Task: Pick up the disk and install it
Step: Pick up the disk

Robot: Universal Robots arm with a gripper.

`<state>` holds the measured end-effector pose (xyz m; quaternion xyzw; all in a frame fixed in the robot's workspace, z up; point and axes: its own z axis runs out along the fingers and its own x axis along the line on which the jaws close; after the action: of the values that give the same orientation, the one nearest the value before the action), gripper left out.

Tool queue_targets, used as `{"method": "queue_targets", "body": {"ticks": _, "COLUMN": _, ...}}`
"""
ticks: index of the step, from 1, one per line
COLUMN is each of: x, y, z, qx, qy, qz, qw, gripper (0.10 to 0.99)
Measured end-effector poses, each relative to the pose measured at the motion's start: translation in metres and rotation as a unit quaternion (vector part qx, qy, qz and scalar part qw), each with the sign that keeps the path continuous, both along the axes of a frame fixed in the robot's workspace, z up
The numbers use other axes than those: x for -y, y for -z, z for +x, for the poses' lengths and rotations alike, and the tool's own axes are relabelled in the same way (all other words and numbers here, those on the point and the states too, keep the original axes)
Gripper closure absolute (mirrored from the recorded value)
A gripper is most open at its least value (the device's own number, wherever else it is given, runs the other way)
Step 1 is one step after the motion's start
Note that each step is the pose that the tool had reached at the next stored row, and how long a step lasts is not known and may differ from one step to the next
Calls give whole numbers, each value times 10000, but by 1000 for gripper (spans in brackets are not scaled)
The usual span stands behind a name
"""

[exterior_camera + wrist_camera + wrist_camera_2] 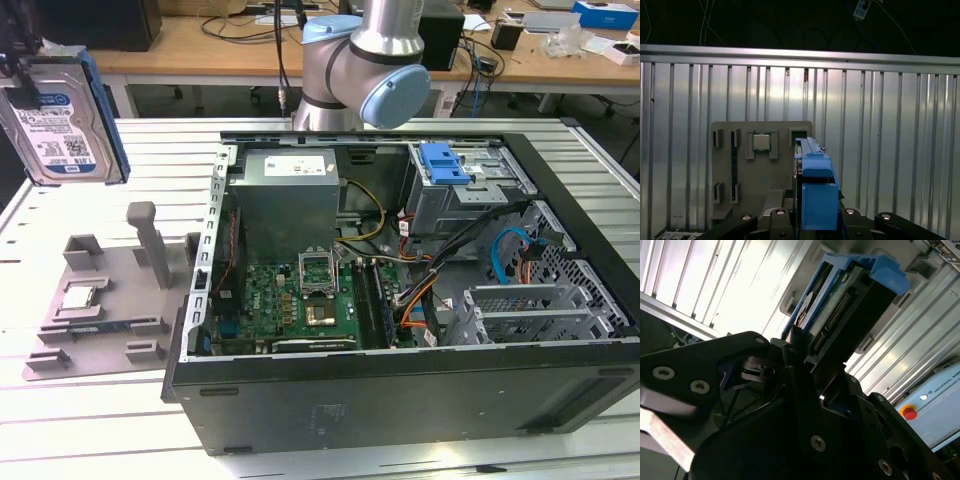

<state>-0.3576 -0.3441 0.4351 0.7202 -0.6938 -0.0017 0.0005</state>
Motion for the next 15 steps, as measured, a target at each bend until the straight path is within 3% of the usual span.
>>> {"method": "queue_targets", "body": {"ticks": 15, "x": -4, "y": -268, "z": 0, "qx": 0, "qy": 0, "qz": 0, "qw": 10000, "gripper": 722}}
